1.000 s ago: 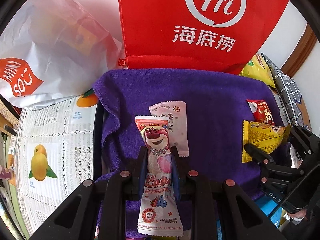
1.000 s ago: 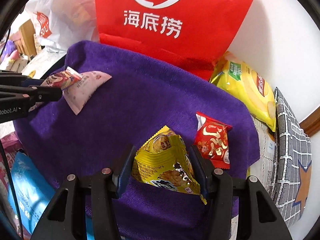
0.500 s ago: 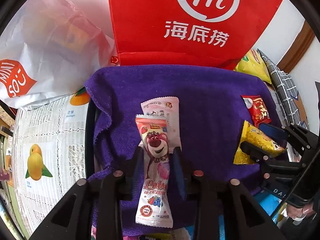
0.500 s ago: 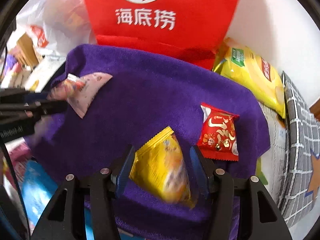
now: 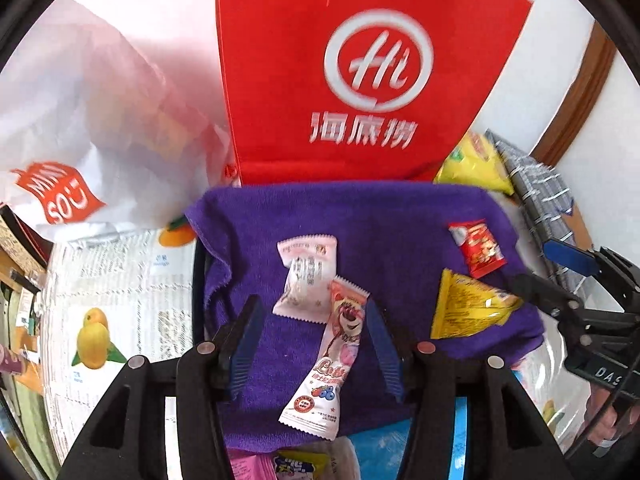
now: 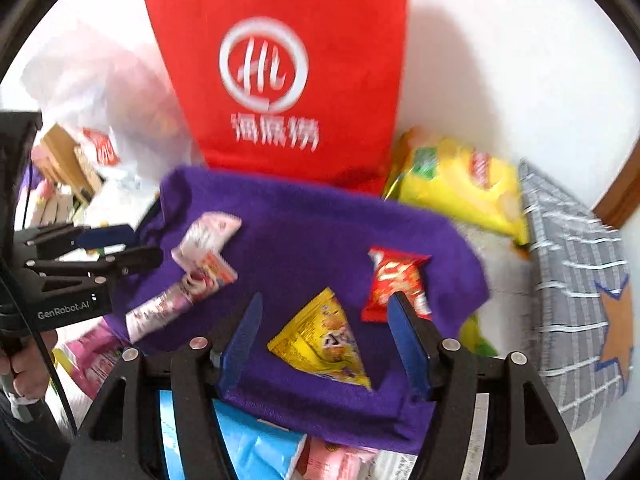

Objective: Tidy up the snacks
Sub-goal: 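Withdraw both tools from the towel back over the snacks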

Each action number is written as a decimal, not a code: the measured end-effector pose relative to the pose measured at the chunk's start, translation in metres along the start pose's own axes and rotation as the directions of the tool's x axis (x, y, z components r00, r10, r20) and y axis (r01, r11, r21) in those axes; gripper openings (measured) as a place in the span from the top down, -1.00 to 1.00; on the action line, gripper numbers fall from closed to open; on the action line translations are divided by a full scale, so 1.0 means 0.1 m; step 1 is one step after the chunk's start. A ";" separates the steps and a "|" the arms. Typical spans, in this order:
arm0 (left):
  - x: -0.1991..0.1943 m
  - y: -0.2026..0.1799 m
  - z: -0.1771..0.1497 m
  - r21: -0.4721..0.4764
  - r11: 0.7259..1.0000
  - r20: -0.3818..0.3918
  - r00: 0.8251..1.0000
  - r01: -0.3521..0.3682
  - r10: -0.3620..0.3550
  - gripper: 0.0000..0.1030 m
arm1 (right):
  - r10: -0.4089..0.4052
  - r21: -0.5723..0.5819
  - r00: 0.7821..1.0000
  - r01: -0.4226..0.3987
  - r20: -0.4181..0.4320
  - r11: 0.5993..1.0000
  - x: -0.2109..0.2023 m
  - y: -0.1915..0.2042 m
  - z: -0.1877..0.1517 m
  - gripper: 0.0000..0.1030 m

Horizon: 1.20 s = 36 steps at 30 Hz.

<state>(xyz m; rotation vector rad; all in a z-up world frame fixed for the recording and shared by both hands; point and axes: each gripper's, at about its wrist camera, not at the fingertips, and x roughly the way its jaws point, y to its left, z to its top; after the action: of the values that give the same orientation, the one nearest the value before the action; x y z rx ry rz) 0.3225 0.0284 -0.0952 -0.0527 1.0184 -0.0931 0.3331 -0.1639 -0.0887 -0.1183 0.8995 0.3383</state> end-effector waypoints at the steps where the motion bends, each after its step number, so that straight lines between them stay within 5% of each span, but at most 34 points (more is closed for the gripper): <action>1: -0.09 0.00 0.00 0.004 1.000 0.027 1.000 0.006 -0.007 0.02 | -0.001 0.012 1.000 0.001 0.030 1.000 -0.08 -0.03 -0.04 -0.29; 7: -0.49 -0.01 0.00 0.012 1.000 0.122 0.992 0.019 -0.020 0.02 | -0.032 0.041 0.996 0.029 0.084 0.999 -0.36 -0.12 -0.38 -0.27; 12: -0.74 0.02 -0.07 -0.014 0.999 0.138 0.990 0.037 -0.035 -0.01 | -0.002 0.064 1.000 0.003 -0.016 0.998 -0.27 -0.24 -0.80 0.03; 16: -0.83 0.03 -0.20 -0.018 0.999 0.135 0.990 0.041 -0.039 -0.10 | 0.051 0.065 0.995 -0.046 -0.082 0.997 -0.09 -0.24 -1.08 0.06; 29: -0.93 0.13 -0.68 -0.027 1.000 0.084 0.996 -0.004 0.006 -0.11 | 0.129 0.017 0.976 -0.128 -0.174 0.992 0.24 -0.25 -1.28 0.07; 31: -0.93 0.11 -0.72 -0.017 1.000 0.084 0.996 -0.005 0.006 -0.11 | 0.136 0.012 0.979 -0.136 -0.150 0.991 0.20 -0.25 -1.30 0.27; 36: -0.88 0.15 -0.86 -0.020 0.999 0.082 0.996 -0.038 0.040 -0.11 | 0.105 0.048 0.989 -0.100 -0.102 0.994 0.05 -0.29 -1.44 0.30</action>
<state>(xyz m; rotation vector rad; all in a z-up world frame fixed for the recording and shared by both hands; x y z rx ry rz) 0.2041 0.0523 -0.0670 -0.0534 0.9373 -0.0454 0.2379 -0.2251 -0.1829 -0.0507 1.0181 0.4111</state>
